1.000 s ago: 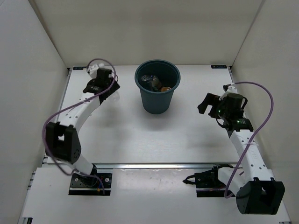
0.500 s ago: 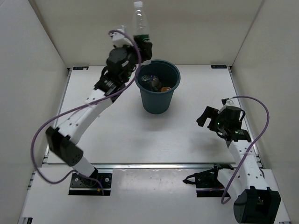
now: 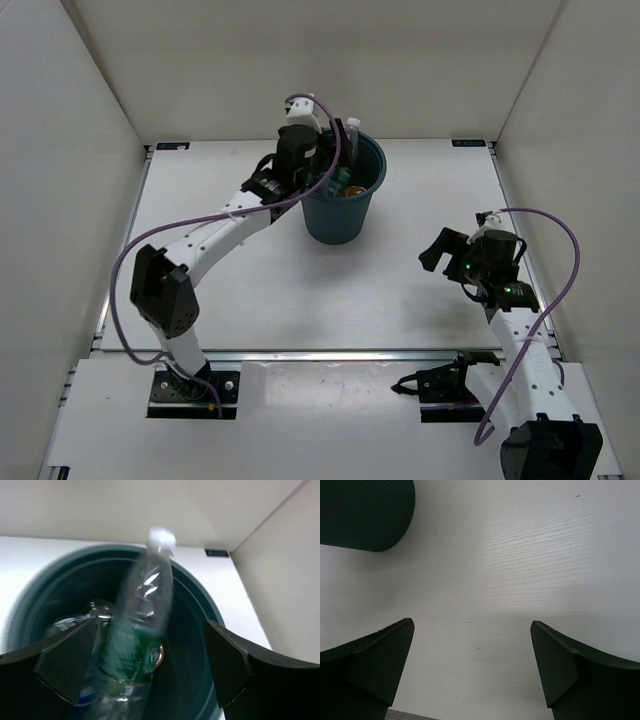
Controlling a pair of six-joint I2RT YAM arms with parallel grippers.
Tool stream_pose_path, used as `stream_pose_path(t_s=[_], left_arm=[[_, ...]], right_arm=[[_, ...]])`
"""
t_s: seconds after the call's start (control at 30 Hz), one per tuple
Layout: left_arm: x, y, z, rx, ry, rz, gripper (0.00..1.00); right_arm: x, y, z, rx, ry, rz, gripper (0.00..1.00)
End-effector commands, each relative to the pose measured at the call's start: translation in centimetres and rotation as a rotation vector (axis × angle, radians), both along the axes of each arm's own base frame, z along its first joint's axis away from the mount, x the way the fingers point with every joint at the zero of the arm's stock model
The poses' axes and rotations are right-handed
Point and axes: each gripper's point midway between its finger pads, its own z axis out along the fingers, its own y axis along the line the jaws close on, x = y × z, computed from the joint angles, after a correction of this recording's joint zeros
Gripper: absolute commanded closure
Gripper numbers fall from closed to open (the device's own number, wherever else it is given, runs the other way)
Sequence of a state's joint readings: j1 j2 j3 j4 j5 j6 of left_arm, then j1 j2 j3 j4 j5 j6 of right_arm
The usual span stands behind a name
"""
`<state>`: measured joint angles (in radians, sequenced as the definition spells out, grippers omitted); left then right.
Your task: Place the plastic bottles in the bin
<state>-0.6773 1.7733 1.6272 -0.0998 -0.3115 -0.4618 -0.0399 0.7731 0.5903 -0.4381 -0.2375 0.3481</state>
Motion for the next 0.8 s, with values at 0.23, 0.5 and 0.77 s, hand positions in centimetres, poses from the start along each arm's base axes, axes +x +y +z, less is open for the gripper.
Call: stream_pose_path(t_s=[0.23,0.5,0.77], left_arm=[[-8.4,13.1,6.6,0.024,0.037,0.143,0.01],[-21.7,32.6,-7.2,0.171,0.397,0.613,0.02],[-26.7,33.3,-7.7,0.084,0.323,0.660,0.02]], right_arm=[[0.3,-2.3,0.4,-0.131,0.106,-0.031,0.01],[-0.5,-7.1,-0.1,-0.281,0.256,-0.128,0.01],[1.5,-6.4,2.5,-0.260,0.144,-0.113,0.01]])
